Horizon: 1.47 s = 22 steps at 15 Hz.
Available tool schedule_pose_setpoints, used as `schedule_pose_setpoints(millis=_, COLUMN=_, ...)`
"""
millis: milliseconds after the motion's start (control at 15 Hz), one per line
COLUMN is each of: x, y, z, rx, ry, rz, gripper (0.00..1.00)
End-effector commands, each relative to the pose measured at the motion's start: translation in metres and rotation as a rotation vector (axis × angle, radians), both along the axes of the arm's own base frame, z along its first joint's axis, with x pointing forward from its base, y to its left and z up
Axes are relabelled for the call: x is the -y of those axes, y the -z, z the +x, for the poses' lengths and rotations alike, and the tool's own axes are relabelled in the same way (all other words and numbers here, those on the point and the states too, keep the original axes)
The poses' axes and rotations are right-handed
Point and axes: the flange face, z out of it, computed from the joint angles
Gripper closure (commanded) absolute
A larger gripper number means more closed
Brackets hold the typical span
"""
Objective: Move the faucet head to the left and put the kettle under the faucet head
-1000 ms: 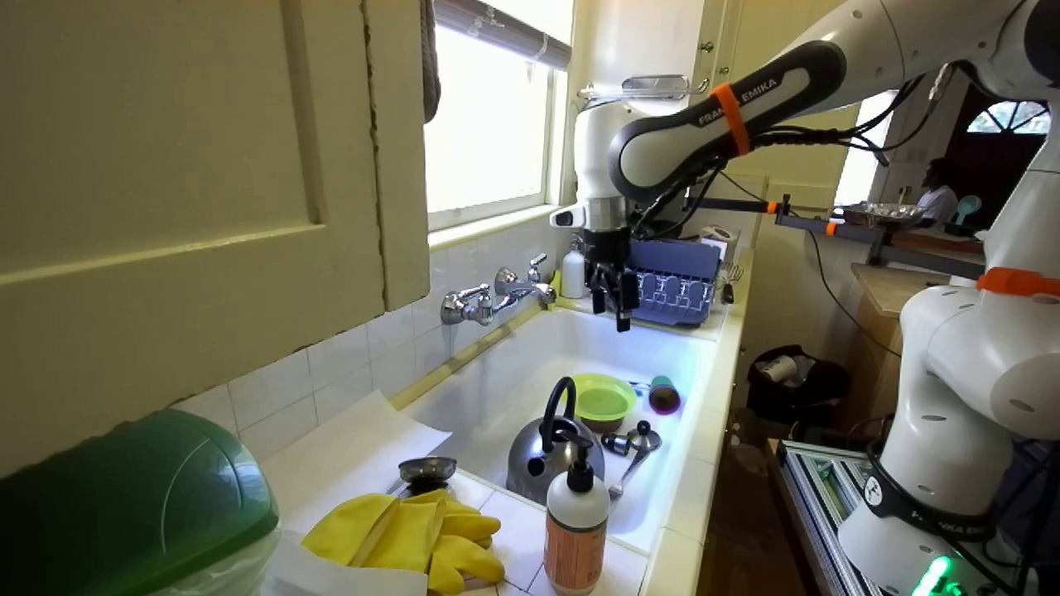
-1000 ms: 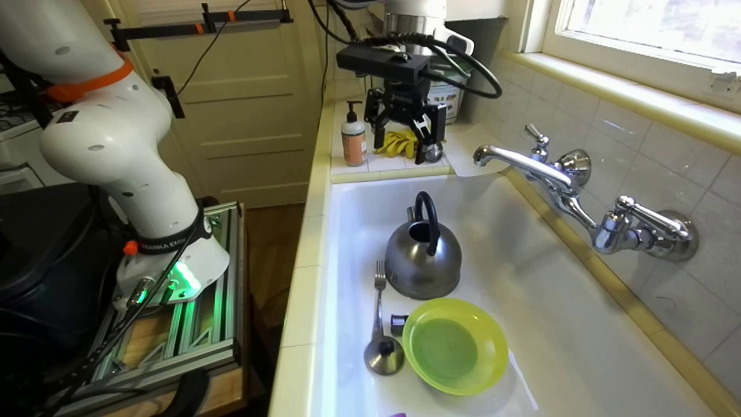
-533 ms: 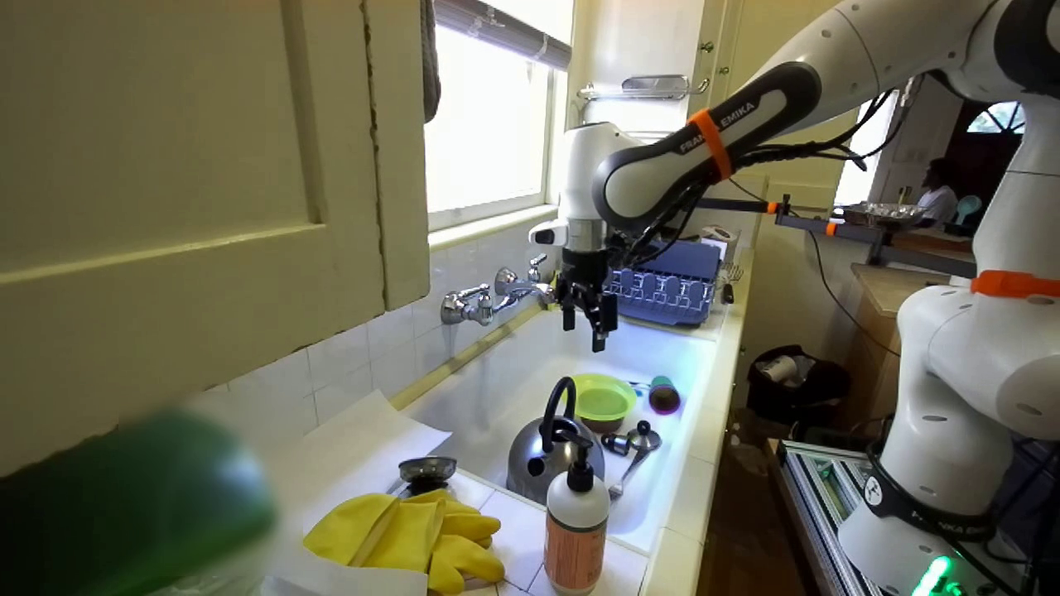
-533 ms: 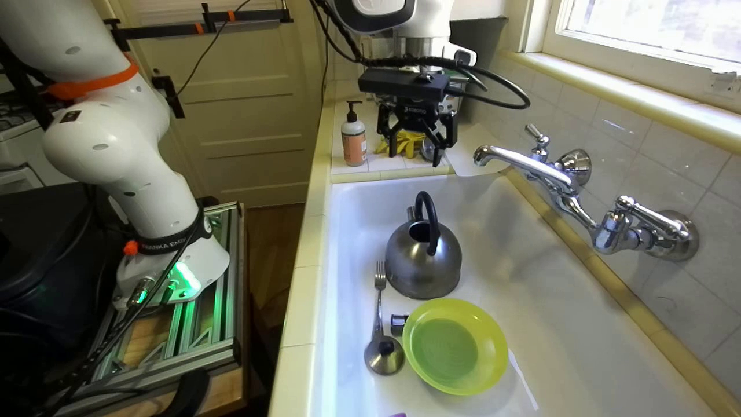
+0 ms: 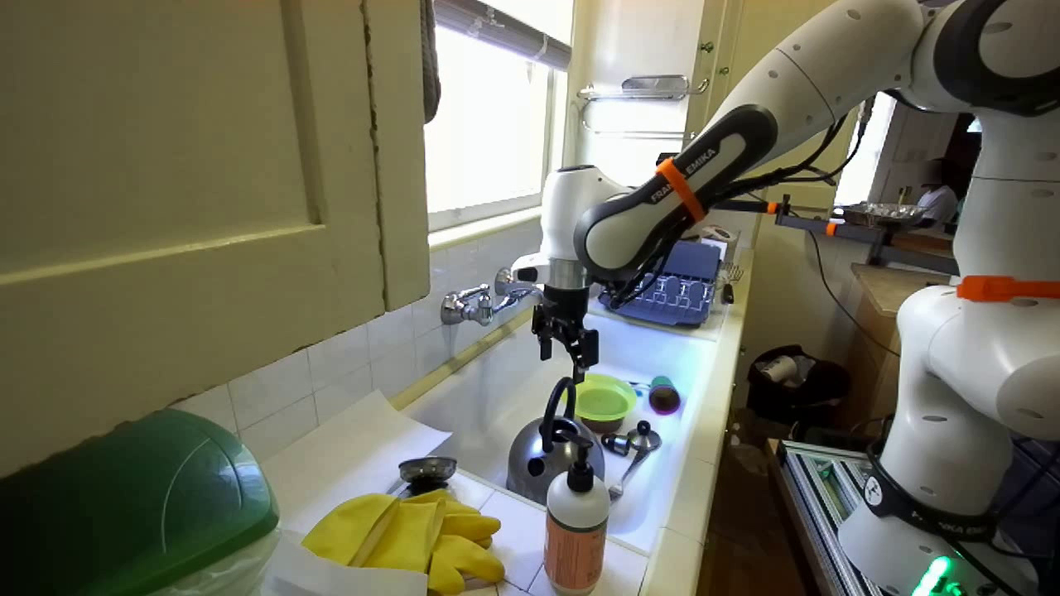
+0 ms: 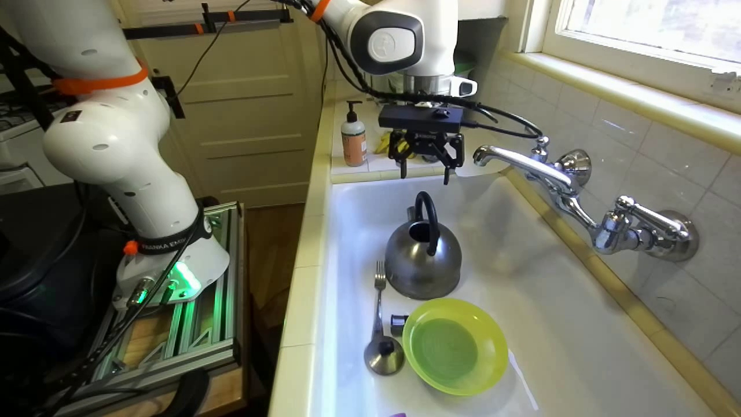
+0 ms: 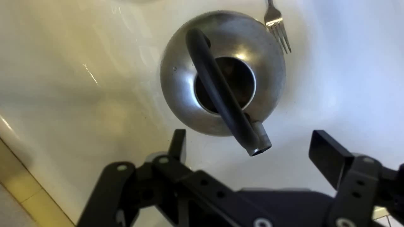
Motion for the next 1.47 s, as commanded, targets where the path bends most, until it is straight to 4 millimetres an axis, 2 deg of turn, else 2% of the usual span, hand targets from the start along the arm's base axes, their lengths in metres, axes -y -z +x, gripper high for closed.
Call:
schedule_pose_setpoints(millis=0, x=-0.012, y=0.018, z=0.005, rx=-0.004, ry=-0.08, rz=-0.001, gripper=0.12)
schedule_pose_setpoints(millis=133, x=-0.017, y=0.024, z=0.006, rx=-0.026, ry=-0.103, rz=-0.029, gripper=0.16)
schedule_pose_setpoints(millis=200, x=-0.018, y=0.026, z=0.006, rx=-0.038, ry=-0.113, rz=-0.046, gripper=0.23)
schedule_pose_setpoints(millis=267, x=-0.019, y=0.028, z=0.006, rx=-0.048, ry=-0.126, rz=-0.056, gripper=0.21)
schedule_pose_setpoints(millis=800, x=-0.023, y=0.036, z=0.008, rx=-0.076, ry=-0.233, rz=-0.154, gripper=0.31)
schedule_pose_setpoints(millis=867, x=-0.023, y=0.037, z=0.008, rx=-0.079, ry=-0.242, rz=-0.157, gripper=0.3)
schedule_pose_setpoints(millis=1200, x=-0.027, y=0.04, z=0.009, rx=-0.086, ry=-0.276, rz=-0.181, gripper=0.43)
schedule_pose_setpoints(millis=1267, x=-0.027, y=0.042, z=0.009, rx=-0.087, ry=-0.28, rz=-0.189, gripper=0.41)
schedule_pose_setpoints(millis=1400, x=-0.028, y=0.042, z=0.009, rx=-0.087, ry=-0.291, rz=-0.194, gripper=0.55)
